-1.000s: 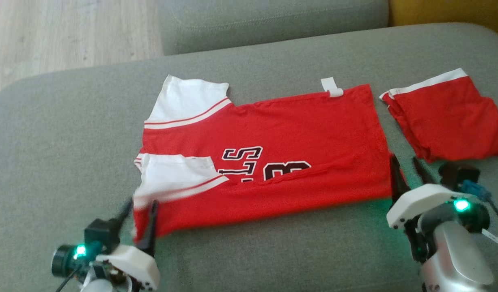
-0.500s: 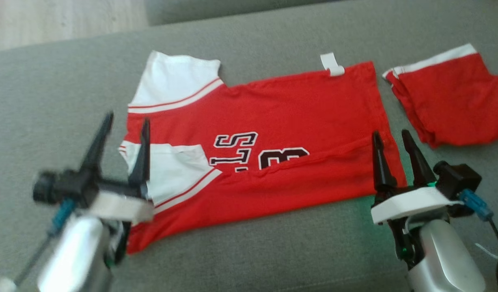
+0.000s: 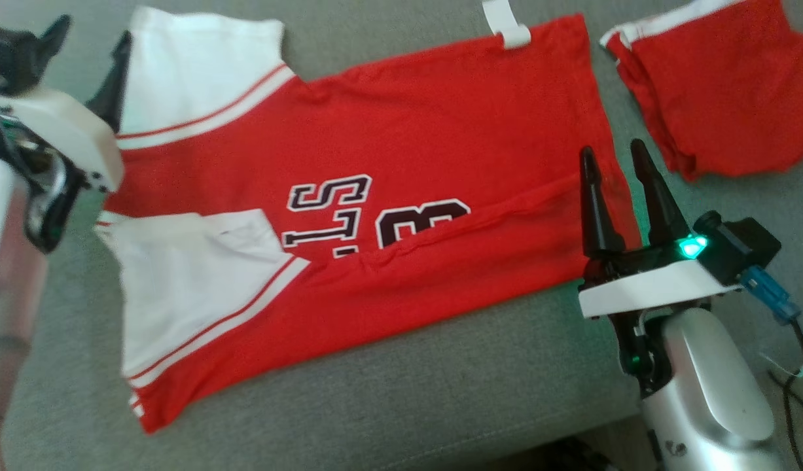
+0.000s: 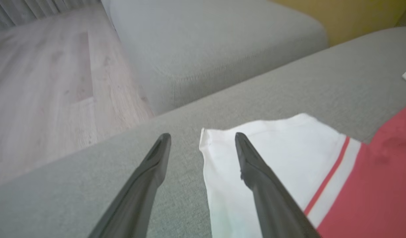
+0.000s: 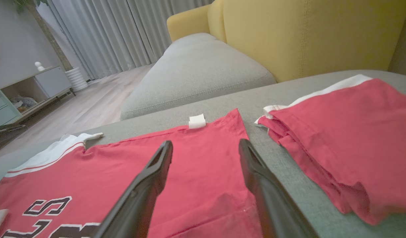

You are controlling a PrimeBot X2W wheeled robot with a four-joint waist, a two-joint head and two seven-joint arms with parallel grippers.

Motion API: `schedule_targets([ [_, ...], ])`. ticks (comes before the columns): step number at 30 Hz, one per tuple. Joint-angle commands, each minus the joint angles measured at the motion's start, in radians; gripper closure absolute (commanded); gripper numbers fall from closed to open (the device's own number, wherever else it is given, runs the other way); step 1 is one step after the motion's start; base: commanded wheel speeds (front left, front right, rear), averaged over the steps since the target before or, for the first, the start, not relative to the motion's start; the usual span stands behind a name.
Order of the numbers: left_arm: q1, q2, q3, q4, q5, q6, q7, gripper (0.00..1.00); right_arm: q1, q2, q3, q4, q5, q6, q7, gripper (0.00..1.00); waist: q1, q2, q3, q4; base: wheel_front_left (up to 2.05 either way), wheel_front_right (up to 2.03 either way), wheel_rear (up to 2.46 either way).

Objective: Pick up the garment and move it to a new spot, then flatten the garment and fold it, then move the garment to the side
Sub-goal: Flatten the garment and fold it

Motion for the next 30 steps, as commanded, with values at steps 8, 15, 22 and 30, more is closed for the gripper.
schedule_targets([
  [8,-0.12,0.089,-0.051,0.073,-0.127,0.001,-0.012,0.0,-0.035,-0.003,0.046,-0.014,0.06,-0.001,-0.018,0.0,-0.0004,0.0,0.093,-0.075,0.0,0.0,0.0],
  [15,-0.182,0.116,-0.121,0.15,-0.177,0.001,-0.024,0.0,-0.044,-0.003,0.062,-0.018,0.064,-0.001,-0.018,0.0,-0.0004,0.0,0.11,-0.1,0.0,0.0,0.0],
  [22,-0.23,0.108,-0.164,0.232,-0.24,0.001,0.027,0.0,-0.042,-0.003,0.064,-0.029,0.075,-0.001,-0.019,0.0,-0.0004,0.0,0.121,-0.113,0.0,0.0,0.0],
  [30,-0.225,0.109,-0.263,0.213,-0.293,0.001,0.001,1.0,-0.041,-0.003,0.045,-0.02,0.06,-0.001,-0.019,0.0,-0.0004,0.0,0.08,-0.09,0.0,0.0,0.0],
])
